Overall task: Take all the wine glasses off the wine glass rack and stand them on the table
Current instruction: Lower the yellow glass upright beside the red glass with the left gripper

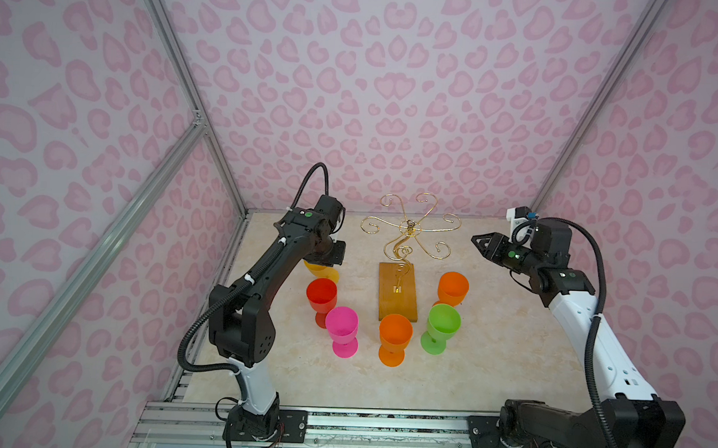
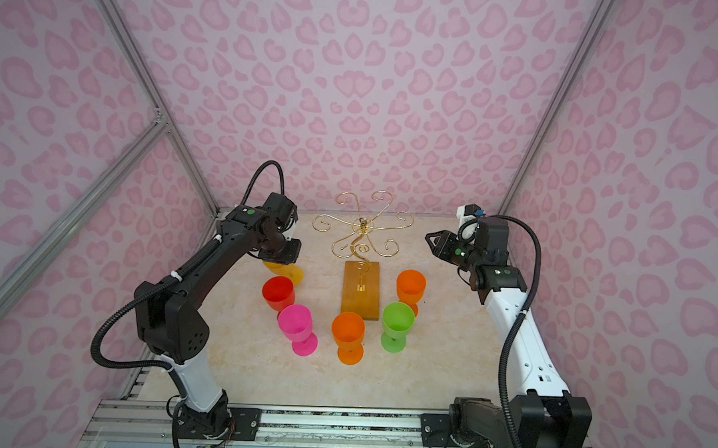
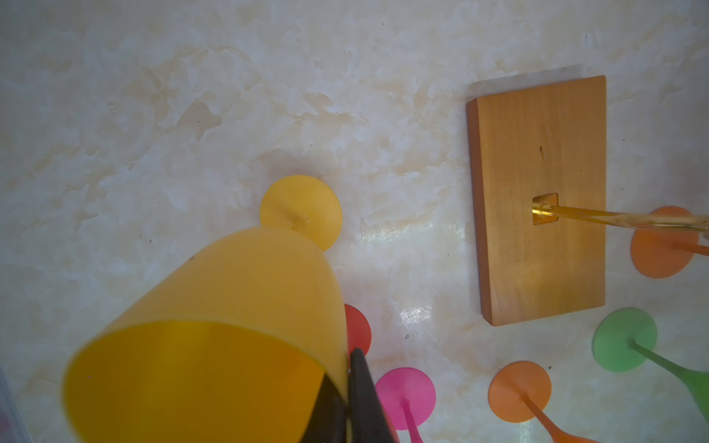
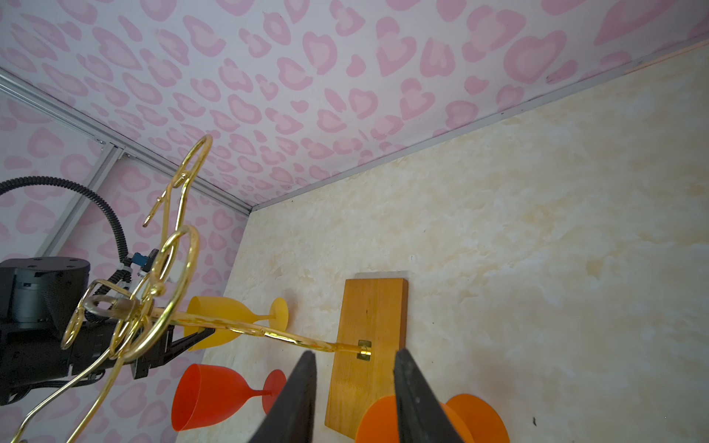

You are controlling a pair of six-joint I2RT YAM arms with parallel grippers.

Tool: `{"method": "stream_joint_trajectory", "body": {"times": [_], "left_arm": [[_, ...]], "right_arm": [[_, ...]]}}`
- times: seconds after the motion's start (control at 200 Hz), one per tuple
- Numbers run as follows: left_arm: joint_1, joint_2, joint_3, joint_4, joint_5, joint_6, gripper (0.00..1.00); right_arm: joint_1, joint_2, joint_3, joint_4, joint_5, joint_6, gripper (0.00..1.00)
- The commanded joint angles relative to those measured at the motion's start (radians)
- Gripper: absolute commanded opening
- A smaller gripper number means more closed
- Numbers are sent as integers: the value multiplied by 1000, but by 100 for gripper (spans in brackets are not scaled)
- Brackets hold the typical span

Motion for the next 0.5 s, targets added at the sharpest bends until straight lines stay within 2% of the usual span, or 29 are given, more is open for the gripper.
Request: {"method": "stream_joint_trajectory", "body": {"times": [0.0,0.325,0.495], "left_arm": [[-3,18,20,-29,-21,9,2],[-4,53,35,-39,-22,7,3],[-4,63,42,-40,-12,5,8]], "right_arm": [[-1,6,-1,21,-5,-6,35],[-2,10,-7,25,-5,-7,35],[-3,7,-10,22,-5,-7,35]]}}
